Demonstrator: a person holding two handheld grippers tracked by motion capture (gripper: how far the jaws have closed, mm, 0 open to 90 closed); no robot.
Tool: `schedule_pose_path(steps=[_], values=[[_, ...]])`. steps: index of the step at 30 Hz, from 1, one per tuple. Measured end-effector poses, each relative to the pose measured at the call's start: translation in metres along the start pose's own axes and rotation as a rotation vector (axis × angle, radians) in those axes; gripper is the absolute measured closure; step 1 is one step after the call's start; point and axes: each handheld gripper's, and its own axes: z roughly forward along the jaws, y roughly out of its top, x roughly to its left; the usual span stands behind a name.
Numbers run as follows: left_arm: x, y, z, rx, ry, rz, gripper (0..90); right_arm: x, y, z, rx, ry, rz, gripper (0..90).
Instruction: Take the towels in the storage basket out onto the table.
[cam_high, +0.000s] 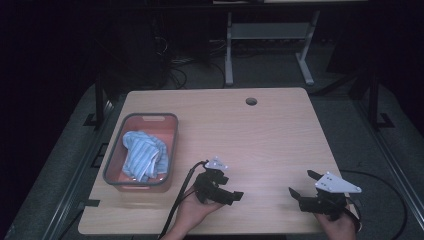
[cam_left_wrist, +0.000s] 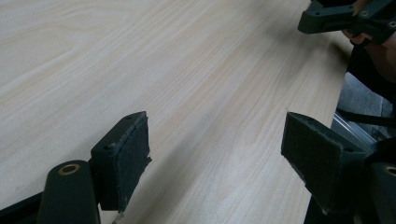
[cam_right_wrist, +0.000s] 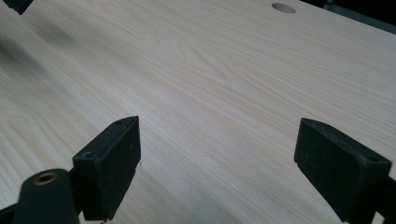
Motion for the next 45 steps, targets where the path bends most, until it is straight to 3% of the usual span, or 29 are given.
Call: schedule_pose_path(steps=[4,6,13,26,45], values=[[0.001,0.007,-0.003,-0.009,-0.014,-0.005,22.7,0.000,0.001,0.001,0.002,0.004,0.002,14.1],[0.003,0.013,-0.004,0.012,-0.038,-0.004,22.7,0.001,0.001,0.001,0.000,0.003,-0.003,14.2],[0.006,0.034,-0.019,0.005,-0.023,0.011,22.5,0.002,0.003,0.001,0.000,0.003,-0.011,14.1],[0.020,0.066,-0.054,-0.001,0.038,0.015,22.2,0.000,0.003,0.002,-0.002,0.007,-0.006,14.2],[0.051,0.082,-0.104,-0.037,0.129,-0.027,22.2,0.000,0.005,0.005,0.001,0.013,-0.010,14.1]])
